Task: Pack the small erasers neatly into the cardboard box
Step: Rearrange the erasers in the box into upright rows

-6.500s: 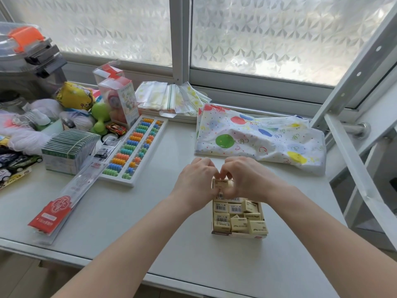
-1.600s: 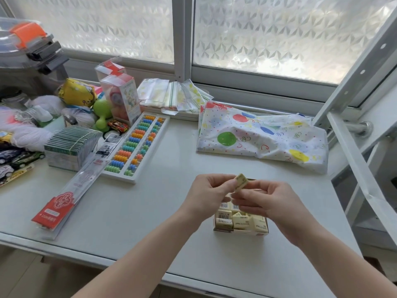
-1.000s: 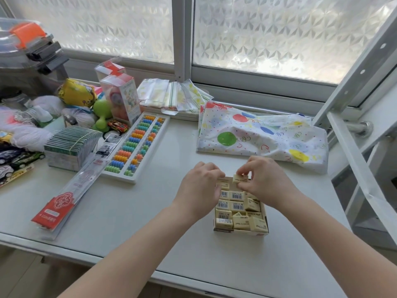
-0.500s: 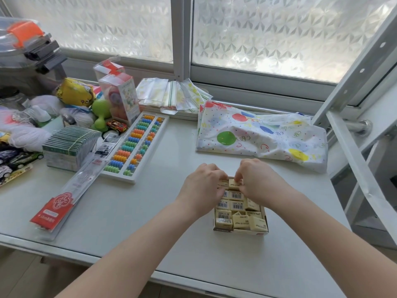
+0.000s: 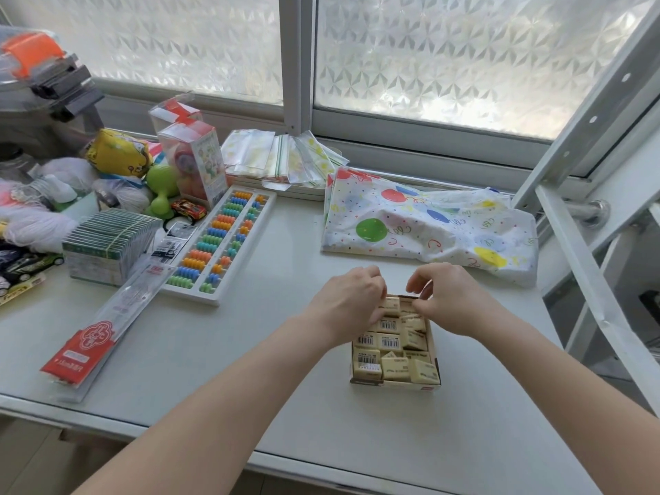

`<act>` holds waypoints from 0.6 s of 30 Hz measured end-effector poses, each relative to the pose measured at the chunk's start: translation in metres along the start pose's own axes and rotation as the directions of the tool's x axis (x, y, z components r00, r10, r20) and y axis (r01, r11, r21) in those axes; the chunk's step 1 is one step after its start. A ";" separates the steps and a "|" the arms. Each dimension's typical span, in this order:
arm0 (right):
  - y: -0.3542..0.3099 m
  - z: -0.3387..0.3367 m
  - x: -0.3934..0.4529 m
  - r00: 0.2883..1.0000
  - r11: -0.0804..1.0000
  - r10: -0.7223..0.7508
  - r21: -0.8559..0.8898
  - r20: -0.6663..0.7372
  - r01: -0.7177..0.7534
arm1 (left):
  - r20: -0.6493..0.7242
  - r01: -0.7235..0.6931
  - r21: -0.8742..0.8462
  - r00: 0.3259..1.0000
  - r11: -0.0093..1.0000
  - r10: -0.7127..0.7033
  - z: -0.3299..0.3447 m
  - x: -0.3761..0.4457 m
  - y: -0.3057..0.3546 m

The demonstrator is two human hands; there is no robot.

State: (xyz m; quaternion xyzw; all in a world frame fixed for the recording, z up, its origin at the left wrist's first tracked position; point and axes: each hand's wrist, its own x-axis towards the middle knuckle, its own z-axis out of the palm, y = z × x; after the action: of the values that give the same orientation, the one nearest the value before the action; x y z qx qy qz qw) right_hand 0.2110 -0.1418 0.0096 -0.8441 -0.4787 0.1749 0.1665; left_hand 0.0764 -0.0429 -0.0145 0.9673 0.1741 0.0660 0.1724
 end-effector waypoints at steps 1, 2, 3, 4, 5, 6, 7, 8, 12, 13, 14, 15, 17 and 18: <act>0.000 0.000 0.001 0.999 0.999 0.041 0.029 -0.007 -0.041 | -0.005 -0.005 -0.013 1.000 1.000 0.005 0.000 -0.001 -0.001; -0.001 0.001 0.002 0.997 0.996 0.076 0.052 -0.005 -0.076 | -0.014 -0.007 -0.036 1.000 0.999 0.006 0.000 -0.002 -0.003; -0.003 0.001 0.003 0.994 0.992 0.109 0.059 0.012 -0.109 | -0.022 -0.008 -0.058 1.000 0.998 0.006 0.000 -0.003 -0.005; -0.006 0.002 0.004 0.989 0.987 0.146 0.061 0.035 -0.148 | -0.027 -0.007 -0.074 1.000 0.997 0.005 0.000 -0.005 -0.006; -0.009 0.002 0.006 0.982 0.982 0.180 0.052 0.060 -0.184 | -0.028 -0.006 -0.083 1.000 0.996 0.004 0.000 -0.006 -0.007; -0.012 0.003 0.008 0.975 0.977 0.207 0.034 0.076 -0.210 | -0.028 -0.004 -0.088 1.000 0.996 0.002 0.001 -0.007 -0.008; -0.015 0.004 0.010 0.969 0.973 0.228 0.011 0.092 -0.230 | -0.027 -0.002 -0.090 1.000 0.996 -0.001 0.001 -0.008 -0.008; -0.017 0.006 0.013 0.963 0.968 0.249 -0.016 0.102 -0.249 | -0.028 0.002 -0.088 1.000 0.996 -0.004 0.001 -0.009 -0.009; -0.022 0.011 0.022 0.941 0.950 0.303 -0.126 0.149 -0.286 | -0.042 0.002 -0.072 0.999 0.997 -0.005 -0.001 -0.011 -0.008; -0.021 0.010 0.023 0.932 0.943 0.323 -0.136 0.163 -0.303 | -0.044 0.000 -0.063 0.999 0.998 -0.003 -0.002 -0.011 -0.007; -0.020 0.009 0.024 0.921 0.936 0.345 -0.131 0.179 -0.325 | -0.048 -0.002 -0.051 0.999 0.999 -0.001 -0.002 -0.010 -0.006; -0.018 0.007 0.026 0.910 0.932 0.363 -0.104 0.201 -0.348 | -0.051 -0.002 -0.036 0.999 0.999 0.000 -0.002 -0.010 -0.005; -0.012 0.002 0.028 0.897 0.925 0.370 -0.002 0.243 -0.381 | -0.050 0.000 -0.001 0.999 1.000 0.000 -0.003 -0.007 -0.003; -0.009 0.000 0.028 0.895 0.920 0.361 0.056 0.261 -0.387 | -0.043 0.000 0.016 0.999 1.000 0.000 -0.004 -0.005 -0.002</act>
State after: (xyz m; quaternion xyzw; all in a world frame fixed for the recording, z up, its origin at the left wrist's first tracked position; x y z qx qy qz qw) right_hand 0.2176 -0.1131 0.0102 -0.8821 -0.3142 0.3320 0.1138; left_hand 0.0702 -0.0418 -0.0117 0.9669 0.1783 0.0856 0.1610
